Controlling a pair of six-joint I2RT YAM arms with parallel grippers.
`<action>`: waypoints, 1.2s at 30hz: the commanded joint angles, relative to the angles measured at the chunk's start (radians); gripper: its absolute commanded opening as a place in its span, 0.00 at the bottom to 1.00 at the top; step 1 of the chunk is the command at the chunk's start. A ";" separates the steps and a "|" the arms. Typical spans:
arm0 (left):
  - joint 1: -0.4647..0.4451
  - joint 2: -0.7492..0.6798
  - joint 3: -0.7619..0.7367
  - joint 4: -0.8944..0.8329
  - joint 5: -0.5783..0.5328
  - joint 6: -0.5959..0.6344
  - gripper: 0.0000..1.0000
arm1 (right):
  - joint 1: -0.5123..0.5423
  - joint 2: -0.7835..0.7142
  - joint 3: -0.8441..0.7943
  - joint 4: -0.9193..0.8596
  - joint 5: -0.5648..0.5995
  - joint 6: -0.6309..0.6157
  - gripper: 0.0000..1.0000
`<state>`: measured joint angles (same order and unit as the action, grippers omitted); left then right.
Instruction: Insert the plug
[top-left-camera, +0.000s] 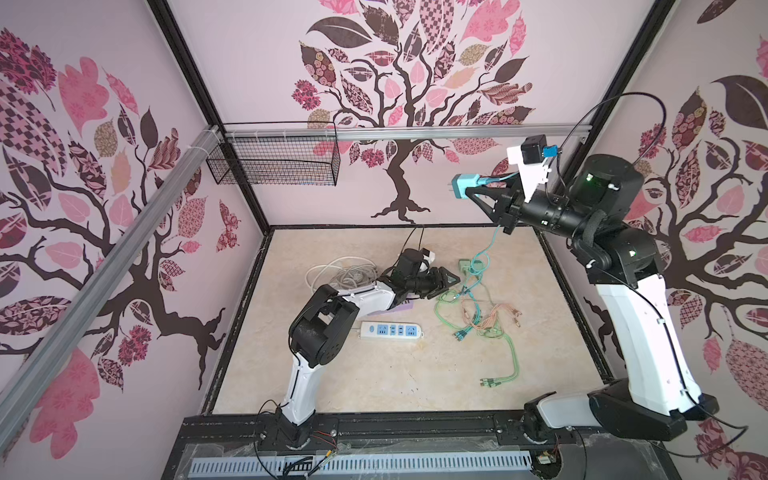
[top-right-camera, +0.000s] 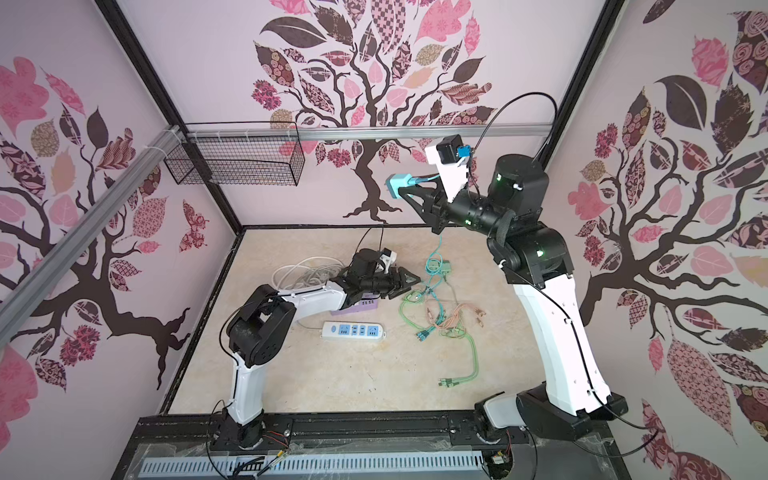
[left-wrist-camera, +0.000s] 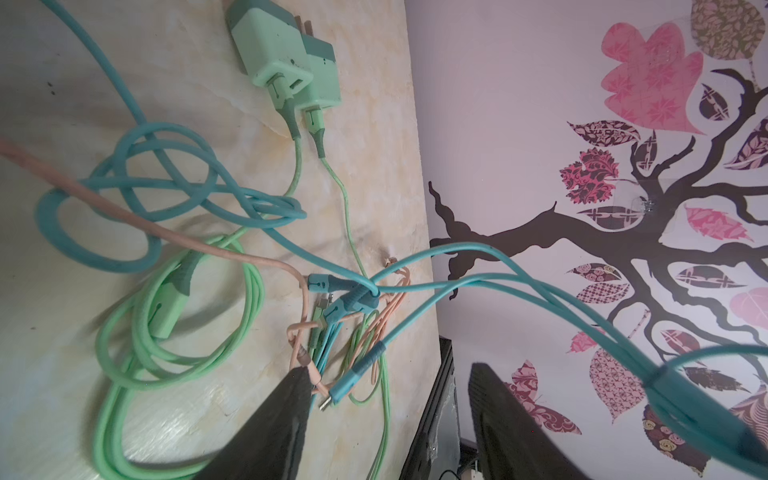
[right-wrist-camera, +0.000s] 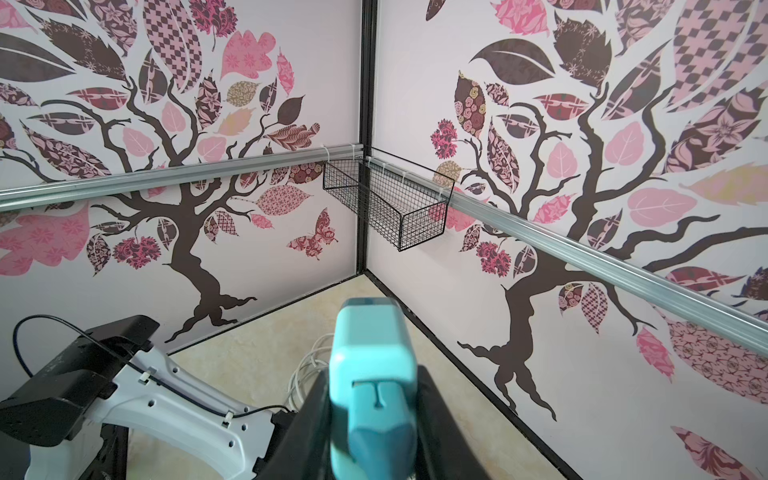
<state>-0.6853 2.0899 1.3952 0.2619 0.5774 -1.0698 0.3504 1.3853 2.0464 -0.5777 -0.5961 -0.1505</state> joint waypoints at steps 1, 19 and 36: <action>0.000 0.051 0.088 0.048 -0.004 -0.053 0.63 | -0.001 -0.043 0.005 0.051 -0.023 -0.003 0.04; -0.013 0.148 0.160 0.060 -0.022 -0.164 0.53 | -0.001 -0.063 -0.031 0.065 -0.024 -0.015 0.04; 0.223 -0.338 -0.103 -0.390 -0.170 0.285 0.65 | -0.001 0.073 -0.010 0.108 -0.042 0.073 0.00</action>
<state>-0.5289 1.8519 1.3624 0.0135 0.4656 -0.9367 0.3504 1.3952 2.0098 -0.5091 -0.6273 -0.1162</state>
